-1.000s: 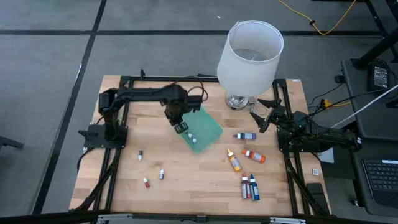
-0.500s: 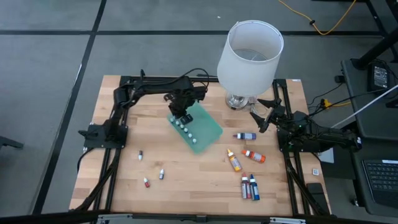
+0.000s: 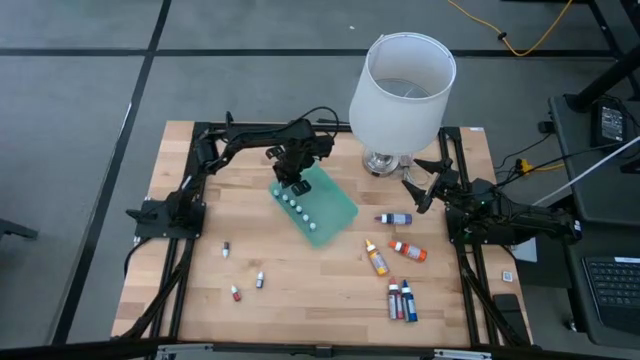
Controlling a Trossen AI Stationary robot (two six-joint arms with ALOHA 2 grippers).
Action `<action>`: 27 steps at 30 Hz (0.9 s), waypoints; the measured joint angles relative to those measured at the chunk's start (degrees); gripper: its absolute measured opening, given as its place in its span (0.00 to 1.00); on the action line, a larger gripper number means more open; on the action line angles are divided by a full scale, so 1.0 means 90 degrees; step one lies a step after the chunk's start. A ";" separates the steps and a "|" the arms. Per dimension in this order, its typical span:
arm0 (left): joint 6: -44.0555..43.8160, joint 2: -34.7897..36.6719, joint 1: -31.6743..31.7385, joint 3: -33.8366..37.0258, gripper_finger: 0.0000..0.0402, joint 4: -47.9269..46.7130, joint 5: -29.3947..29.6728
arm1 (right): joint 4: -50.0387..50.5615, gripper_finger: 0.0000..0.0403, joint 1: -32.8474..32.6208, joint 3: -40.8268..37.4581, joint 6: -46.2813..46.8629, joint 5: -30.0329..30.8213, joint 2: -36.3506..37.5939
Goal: Pick & Place food coloring
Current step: Put the top right small red food coloring bottle into the green bin
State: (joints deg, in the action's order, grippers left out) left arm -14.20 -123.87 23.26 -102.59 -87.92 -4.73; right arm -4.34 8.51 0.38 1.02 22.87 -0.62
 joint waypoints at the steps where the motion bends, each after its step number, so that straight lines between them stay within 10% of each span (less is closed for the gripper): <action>1: 0.0002 -0.0034 -0.0015 0.0000 0.15 0.0010 0.0004 | -0.0001 0.98 -0.0002 0.0000 0.0000 0.0000 0.0000; 27: 0.0222 -0.0659 -0.0145 0.0005 0.16 0.0304 0.0012 | 0.0000 0.98 0.0000 0.0000 0.0000 0.0000 0.0000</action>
State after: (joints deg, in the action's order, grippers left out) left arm -12.21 -129.80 21.96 -102.54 -85.19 -4.62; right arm -4.34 8.50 0.38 1.02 22.87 -0.62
